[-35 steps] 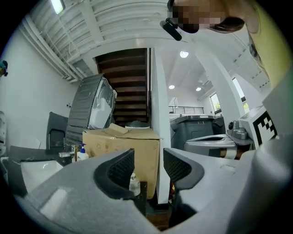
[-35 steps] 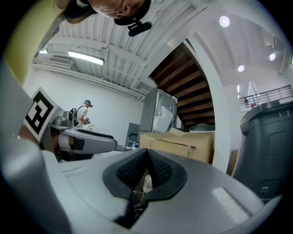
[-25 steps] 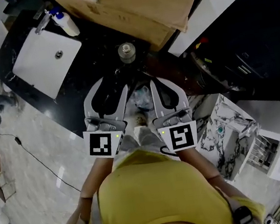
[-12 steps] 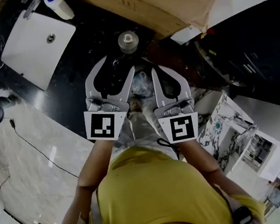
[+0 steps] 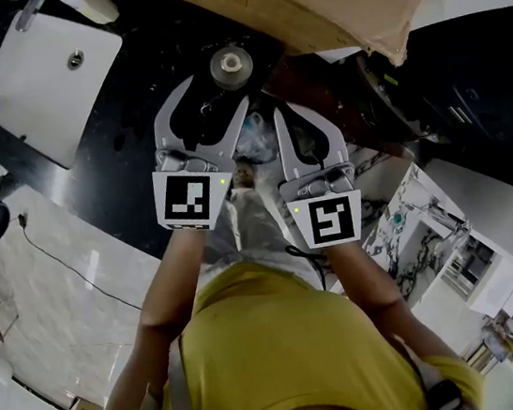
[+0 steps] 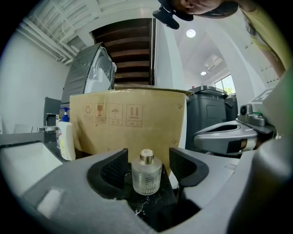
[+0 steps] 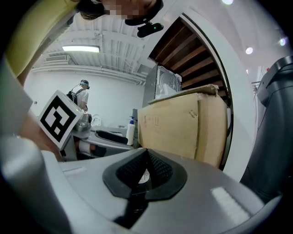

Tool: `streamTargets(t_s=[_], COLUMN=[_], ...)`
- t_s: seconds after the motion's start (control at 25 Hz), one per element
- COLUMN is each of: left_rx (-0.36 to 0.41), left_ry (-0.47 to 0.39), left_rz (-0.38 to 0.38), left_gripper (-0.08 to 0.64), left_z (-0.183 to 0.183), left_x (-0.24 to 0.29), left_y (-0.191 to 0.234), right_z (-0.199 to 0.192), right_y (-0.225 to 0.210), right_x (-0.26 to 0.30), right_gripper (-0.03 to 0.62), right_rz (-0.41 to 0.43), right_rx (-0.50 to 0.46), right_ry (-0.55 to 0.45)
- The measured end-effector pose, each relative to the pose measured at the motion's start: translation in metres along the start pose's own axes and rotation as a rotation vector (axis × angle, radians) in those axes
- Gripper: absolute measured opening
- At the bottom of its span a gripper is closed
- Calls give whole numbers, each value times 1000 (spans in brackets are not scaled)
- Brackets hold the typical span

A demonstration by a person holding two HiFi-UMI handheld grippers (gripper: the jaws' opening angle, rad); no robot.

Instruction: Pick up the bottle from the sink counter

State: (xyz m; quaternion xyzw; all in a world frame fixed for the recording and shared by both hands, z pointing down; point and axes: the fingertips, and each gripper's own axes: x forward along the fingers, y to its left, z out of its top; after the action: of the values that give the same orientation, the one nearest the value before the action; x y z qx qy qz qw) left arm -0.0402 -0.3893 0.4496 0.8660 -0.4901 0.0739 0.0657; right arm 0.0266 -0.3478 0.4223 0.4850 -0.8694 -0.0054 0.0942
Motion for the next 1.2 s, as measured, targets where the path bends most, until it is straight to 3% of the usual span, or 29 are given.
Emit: streamTargets(t_s=[0.64, 1.2], left_rx=[36, 70], left_ry=[184, 237], left_rz=[-76, -64], left_gripper=[370, 337], left_z=[-45, -56], left_x=[53, 71], left_y=[0, 1], right_z=[-31, -36], right_y=[-16, -23], right_x=[22, 22], right_gripper=[2, 2], right_rz=[-12, -22], right_rx=[19, 22], right_ry=[61, 83])
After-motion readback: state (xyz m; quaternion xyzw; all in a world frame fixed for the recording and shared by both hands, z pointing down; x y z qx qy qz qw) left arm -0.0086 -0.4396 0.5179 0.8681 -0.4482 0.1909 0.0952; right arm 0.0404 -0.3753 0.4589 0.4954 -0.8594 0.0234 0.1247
